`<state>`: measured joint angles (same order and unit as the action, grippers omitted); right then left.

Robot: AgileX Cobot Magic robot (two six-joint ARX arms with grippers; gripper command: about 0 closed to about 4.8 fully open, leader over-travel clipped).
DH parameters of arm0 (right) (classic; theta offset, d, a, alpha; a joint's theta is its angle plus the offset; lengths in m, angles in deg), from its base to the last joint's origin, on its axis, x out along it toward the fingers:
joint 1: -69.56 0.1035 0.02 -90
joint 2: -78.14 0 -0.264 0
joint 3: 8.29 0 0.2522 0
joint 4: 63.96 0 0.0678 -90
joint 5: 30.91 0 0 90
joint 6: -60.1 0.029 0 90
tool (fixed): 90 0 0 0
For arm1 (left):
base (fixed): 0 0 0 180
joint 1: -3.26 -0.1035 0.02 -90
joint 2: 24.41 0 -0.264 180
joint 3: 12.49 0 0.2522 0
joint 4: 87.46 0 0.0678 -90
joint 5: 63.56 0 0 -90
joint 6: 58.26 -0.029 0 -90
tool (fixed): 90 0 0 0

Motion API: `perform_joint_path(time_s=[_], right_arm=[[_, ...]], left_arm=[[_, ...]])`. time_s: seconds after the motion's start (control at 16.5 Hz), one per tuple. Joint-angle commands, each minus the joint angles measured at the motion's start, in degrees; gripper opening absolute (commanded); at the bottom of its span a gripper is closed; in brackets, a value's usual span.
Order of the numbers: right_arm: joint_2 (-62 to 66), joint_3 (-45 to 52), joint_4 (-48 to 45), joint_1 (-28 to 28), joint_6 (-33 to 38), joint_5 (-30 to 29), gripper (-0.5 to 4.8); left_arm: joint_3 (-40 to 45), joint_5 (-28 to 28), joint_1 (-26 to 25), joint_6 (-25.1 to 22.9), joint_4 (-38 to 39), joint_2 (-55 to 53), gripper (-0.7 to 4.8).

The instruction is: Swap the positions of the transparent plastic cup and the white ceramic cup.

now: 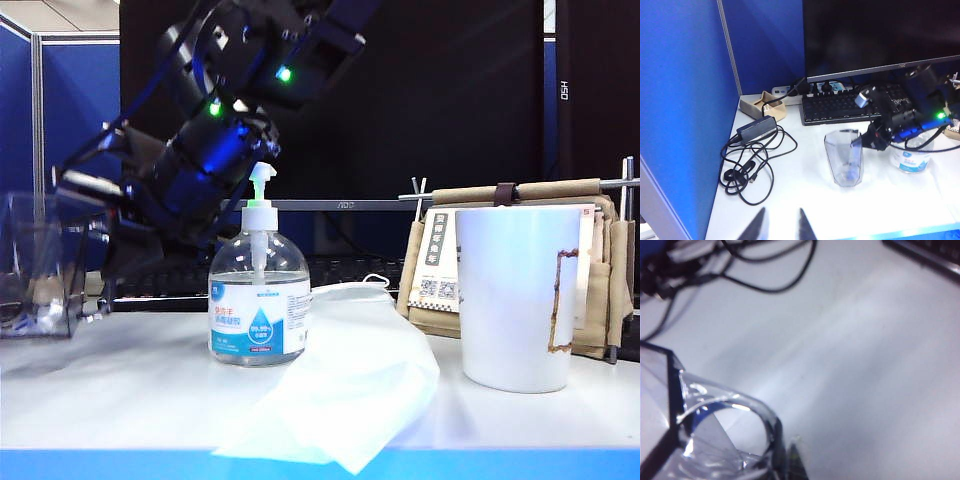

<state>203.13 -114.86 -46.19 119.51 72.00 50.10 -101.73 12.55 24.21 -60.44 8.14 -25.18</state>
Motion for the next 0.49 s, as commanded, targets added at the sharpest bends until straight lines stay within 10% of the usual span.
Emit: perform_joint_path(time_s=[0.06, 0.49], right_arm=[[0.52, -0.35, 0.00, 0.22, -0.15, 0.00, -0.02], [0.81, -0.35, 0.42, 0.15, -0.35, 0.09, -0.01]], left_arm=[[-0.11, 0.24, -0.02, -0.81, 0.17, -0.09, 0.80], [-0.11, 0.24, -0.02, -0.85, 0.17, -0.09, 0.80]])
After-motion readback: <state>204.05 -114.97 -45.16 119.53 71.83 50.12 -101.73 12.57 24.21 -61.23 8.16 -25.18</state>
